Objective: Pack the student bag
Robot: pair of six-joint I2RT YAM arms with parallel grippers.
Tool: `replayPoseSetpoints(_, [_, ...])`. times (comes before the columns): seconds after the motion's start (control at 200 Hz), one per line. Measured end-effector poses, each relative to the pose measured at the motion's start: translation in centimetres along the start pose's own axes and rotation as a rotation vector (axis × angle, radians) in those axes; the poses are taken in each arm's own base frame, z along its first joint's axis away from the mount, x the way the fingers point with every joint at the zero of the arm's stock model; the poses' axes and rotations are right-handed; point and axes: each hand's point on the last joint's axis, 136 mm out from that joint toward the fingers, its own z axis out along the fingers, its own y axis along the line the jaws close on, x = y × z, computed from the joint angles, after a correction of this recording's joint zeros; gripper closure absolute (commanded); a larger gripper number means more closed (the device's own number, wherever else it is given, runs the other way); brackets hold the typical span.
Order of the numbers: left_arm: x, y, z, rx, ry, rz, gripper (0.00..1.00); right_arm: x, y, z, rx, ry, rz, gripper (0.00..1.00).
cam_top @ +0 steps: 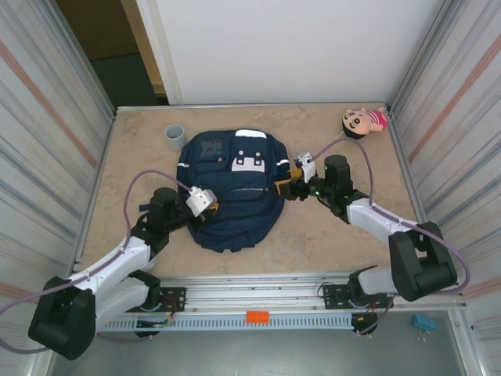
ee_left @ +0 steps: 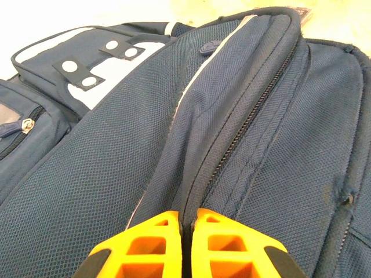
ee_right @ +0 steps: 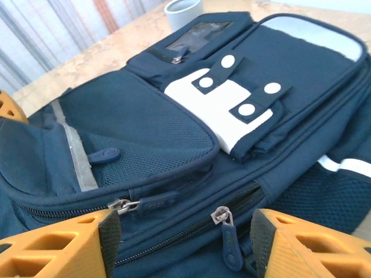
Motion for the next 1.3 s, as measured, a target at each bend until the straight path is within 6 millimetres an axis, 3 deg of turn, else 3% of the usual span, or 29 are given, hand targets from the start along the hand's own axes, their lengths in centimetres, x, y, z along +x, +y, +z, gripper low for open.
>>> replayPoseSetpoints(0.351, [-0.3, 0.0, -0.1, 0.005, -0.053, -0.109, 1.0, 0.4, 0.6, 1.9, -0.121, 0.037, 0.094, 0.36])
replayPoseSetpoints(0.692, [-0.6, 0.5, -1.8, -0.028, -0.103, -0.16, 1.0, -1.4, 0.7, 2.3, -0.177, 0.023, 0.211, 0.31])
replayPoseSetpoints(1.017, [-0.3, 1.2, -2.7, -0.053, -0.112, -0.215, 1.0, -0.5, 0.3, 3.8, -0.225, 0.054, 0.356, 0.3])
replayPoseSetpoints(1.298, [-0.3, 1.2, -2.6, -0.053, -0.109, -0.224, 1.0, -1.2, 2.9, 3.9, -0.372, 0.057, 0.309, 0.29])
